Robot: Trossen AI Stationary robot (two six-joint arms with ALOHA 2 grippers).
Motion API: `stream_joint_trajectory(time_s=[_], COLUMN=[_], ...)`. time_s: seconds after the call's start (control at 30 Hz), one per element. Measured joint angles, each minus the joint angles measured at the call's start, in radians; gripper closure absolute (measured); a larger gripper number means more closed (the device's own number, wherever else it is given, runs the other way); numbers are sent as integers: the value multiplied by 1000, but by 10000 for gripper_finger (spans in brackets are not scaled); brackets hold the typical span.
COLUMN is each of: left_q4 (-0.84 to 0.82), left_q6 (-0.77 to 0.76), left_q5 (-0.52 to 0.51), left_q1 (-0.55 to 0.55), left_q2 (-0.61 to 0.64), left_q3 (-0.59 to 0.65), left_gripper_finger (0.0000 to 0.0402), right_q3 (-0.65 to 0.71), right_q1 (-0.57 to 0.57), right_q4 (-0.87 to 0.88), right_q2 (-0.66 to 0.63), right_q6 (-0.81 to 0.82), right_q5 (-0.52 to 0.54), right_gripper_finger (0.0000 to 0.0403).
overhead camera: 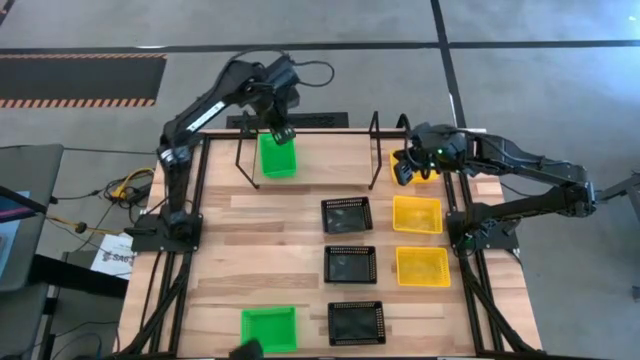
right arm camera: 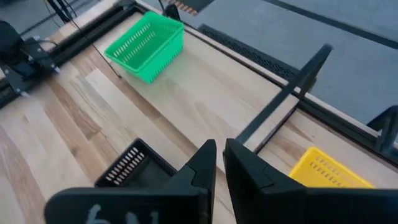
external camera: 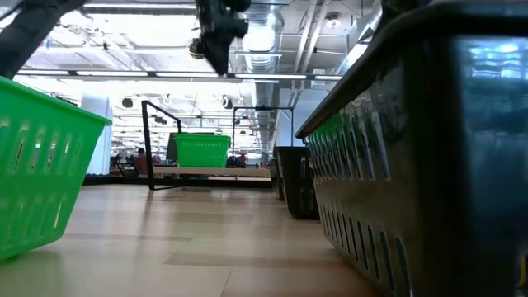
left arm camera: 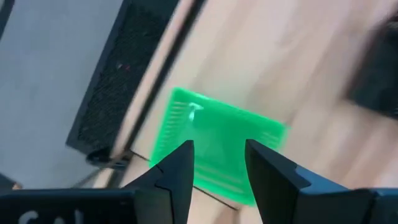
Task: Stack baskets on shelf by color
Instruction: Put the middle black basket on the shelf
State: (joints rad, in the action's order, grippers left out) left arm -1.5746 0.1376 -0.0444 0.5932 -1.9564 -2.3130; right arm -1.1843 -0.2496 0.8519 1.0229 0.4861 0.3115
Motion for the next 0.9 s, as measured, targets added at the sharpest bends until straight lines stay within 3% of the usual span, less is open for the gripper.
stream_joint_trajectory(time_s=[0.1, 0.2, 0.4, 0.63, 0.77, 0.9], left_q4=[3, 3, 4, 5, 5, 4], left_q6=[-109, -273, -608, -986, -1184, -1410], left_q5=[2, -59, -290, -558, -649, -647], left_q1=[-86, -200, -497, -826, -951, -1028], left_q2=[64, 120, 191, 181, 172, 175], left_q3=[0, 0, 1, 16, 117, 257], left_gripper_finger=[271, 271, 271, 271, 271, 271], right_q3=[0, 0, 0, 0, 0, 0], right_q1=[0, 0, 0, 0, 0, 0], right_q4=[22, 42, 43, 37, 37, 37], right_q2=[0, 0, 0, 0, 0, 0], right_q6=[0, -11, -95, -181, -184, -178], right_q5=[0, -1, -55, -108, -108, -109], right_gripper_finger=[344, 344, 344, 344, 344, 344])
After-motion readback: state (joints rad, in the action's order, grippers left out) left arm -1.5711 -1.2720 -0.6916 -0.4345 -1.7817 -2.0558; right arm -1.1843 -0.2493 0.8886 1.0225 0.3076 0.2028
